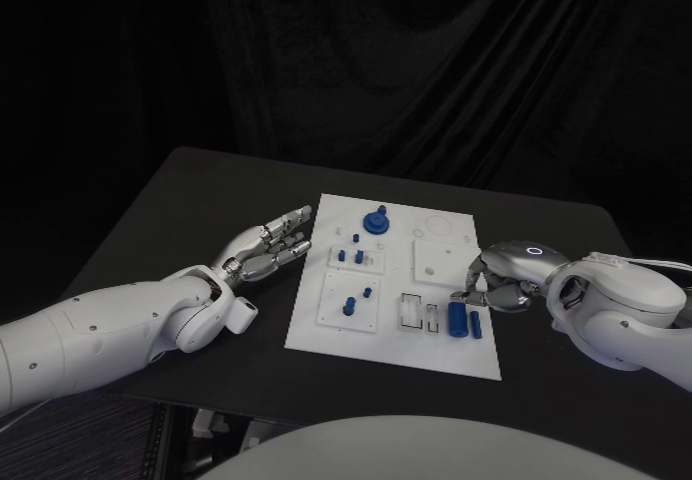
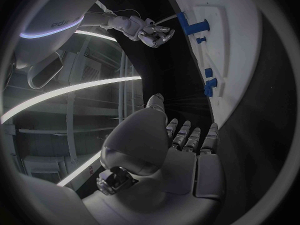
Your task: Assemble the parts on the task board
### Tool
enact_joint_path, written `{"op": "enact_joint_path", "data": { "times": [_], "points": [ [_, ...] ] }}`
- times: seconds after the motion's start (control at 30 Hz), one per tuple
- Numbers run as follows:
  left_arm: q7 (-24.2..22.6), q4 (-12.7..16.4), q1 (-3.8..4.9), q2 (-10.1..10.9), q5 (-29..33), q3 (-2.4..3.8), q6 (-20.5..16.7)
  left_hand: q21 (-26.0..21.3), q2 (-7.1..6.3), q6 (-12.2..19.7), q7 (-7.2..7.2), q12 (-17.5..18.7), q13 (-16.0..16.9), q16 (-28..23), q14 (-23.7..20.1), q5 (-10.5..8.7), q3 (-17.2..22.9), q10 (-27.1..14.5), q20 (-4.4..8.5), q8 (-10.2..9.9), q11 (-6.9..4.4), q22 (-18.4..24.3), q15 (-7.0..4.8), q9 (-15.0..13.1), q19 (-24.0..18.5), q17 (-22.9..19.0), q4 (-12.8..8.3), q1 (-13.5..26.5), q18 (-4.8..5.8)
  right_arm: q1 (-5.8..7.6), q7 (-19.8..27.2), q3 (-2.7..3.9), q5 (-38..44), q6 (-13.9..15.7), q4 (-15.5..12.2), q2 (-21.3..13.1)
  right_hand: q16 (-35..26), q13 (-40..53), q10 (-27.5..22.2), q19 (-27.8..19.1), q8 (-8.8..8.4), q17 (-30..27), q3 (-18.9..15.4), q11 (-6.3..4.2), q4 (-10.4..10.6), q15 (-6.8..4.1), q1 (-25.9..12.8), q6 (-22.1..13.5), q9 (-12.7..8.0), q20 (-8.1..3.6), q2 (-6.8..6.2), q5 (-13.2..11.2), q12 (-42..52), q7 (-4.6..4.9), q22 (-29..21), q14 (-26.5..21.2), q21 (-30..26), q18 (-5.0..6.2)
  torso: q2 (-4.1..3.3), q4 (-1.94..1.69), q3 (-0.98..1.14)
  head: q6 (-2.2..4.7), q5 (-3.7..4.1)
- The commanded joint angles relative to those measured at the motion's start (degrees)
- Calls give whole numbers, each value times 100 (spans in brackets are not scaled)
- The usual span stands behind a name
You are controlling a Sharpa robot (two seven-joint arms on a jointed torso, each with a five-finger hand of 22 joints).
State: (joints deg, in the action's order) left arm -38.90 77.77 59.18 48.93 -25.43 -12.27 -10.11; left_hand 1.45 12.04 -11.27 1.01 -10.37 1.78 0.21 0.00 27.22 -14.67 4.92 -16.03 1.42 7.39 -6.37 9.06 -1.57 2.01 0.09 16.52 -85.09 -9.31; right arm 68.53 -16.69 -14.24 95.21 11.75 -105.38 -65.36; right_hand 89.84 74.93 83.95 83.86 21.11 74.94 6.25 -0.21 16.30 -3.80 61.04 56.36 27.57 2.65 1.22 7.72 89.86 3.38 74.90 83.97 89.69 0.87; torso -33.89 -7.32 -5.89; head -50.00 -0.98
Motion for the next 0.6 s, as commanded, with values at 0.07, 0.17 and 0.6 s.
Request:
{"op": "enact_joint_path", "data": {
  "times": [0.07,0.17,0.6],
  "points": [
    [-497,4,-11,-3,27,7,80,-24,50,-47,-6,-43,7,-20,2,26,21,6,-19,27,48,-9,45,-6,-22,-9,-20,-4,-91,-47,-620,3,-7,-426,-40,29,16,1507,605,614,165,1506,-86,-26,2,-23,-136,-145,269,-45,-9,-90,14,16,1510,603,31,-87,-1,-7,9,0,32],
    [-501,-4,-16,-6,27,7,98,-24,53,-44,-9,-40,6,-20,1,19,24,5,-22,27,50,-8,49,-6,-22,-9,-22,-7,-91,-96,-742,3,-7,-515,-50,66,5,1507,605,612,453,1482,-178,-33,6,-36,-276,-302,711,-49,-28,-355,14,0,1508,598,26,-85,-4,-15,14,0,48],
    [-495,-12,-32,12,27,7,127,-24,57,-42,-11,-40,6,-21,0,14,27,5,-25,26,53,-7,53,-5,-22,-9,-23,-10,-91,-269,-885,2,-6,-191,47,167,-66,1507,605,560,626,1326,-219,-50,3,-46,-322,-474,1053,-60,-45,-374,14,-9,1466,564,-76,-54,7,-7,2,0,23]
  ]
}}
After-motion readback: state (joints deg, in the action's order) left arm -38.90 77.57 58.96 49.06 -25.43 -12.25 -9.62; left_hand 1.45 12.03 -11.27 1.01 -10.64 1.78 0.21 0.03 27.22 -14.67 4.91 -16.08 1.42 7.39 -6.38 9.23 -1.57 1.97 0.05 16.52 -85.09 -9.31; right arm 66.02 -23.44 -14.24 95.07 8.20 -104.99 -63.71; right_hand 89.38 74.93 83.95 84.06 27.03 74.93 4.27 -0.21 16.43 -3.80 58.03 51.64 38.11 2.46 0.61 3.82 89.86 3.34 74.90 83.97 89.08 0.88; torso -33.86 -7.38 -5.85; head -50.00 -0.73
